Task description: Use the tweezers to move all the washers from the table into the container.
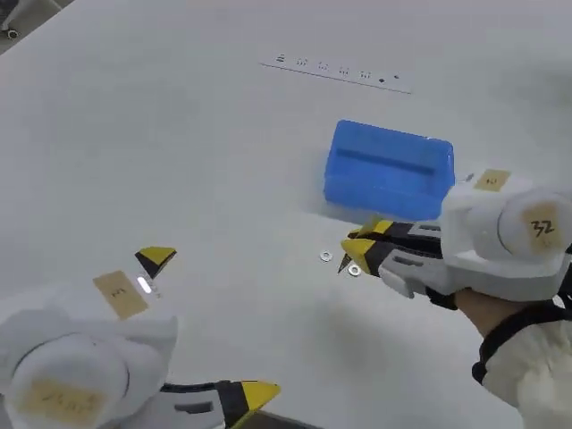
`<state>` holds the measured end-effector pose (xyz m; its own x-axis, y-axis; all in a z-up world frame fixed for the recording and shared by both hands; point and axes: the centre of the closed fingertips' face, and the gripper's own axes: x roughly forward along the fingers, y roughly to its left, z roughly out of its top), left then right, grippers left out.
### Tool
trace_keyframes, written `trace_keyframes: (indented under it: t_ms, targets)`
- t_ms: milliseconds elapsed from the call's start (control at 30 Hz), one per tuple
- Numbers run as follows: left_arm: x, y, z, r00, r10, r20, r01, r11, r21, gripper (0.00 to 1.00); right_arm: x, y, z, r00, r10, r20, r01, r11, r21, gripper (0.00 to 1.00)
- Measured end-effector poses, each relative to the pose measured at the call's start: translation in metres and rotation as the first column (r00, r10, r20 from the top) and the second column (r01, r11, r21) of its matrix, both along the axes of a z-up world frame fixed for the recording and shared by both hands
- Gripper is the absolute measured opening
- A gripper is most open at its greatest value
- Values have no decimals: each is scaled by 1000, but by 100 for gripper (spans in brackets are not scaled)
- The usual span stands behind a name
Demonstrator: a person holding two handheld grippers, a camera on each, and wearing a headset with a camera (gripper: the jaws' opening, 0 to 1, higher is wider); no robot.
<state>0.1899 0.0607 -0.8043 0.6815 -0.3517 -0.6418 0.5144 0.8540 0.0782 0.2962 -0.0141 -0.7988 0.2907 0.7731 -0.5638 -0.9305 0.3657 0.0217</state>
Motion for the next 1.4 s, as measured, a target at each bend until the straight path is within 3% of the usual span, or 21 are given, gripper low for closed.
trace_keyframes:
  t_ms: [400,533,667,767,1100,1267,1400]
  targets:
    - [3,-1,-10,1000,21,-10,-21,1000,-16,99,19,8,-5,1000,-22,11,22,1000,-1,2]
    - [3,-2,-12,1000,4,6,-4,1000,15,99,22,11,-7,1000,-20,24,20,1000,-9,3]
    - [3,0,-19,1000,1,-11,0,999,44,99,22,14,-12,1000,-21,11,21,1000,-11,3]
    - [4,1,-17,1000,2,0,-2,999,44,99,23,17,-14,999,-12,35,13,1000,-25,3]
    - [3,1,-22,1000,-9,-10,9,998,56,99,24,18,-20,1000,-5,21,6,999,-34,3]
    - [2,2,-23,1000,-12,-12,13,998,66,99,25,18,-20,998,6,55,-3,999,-50,3]
    - [3,2,-24,1000,-11,-13,12,997,72,99,25,19,-19,999,6,54,-3,999,-47,3]
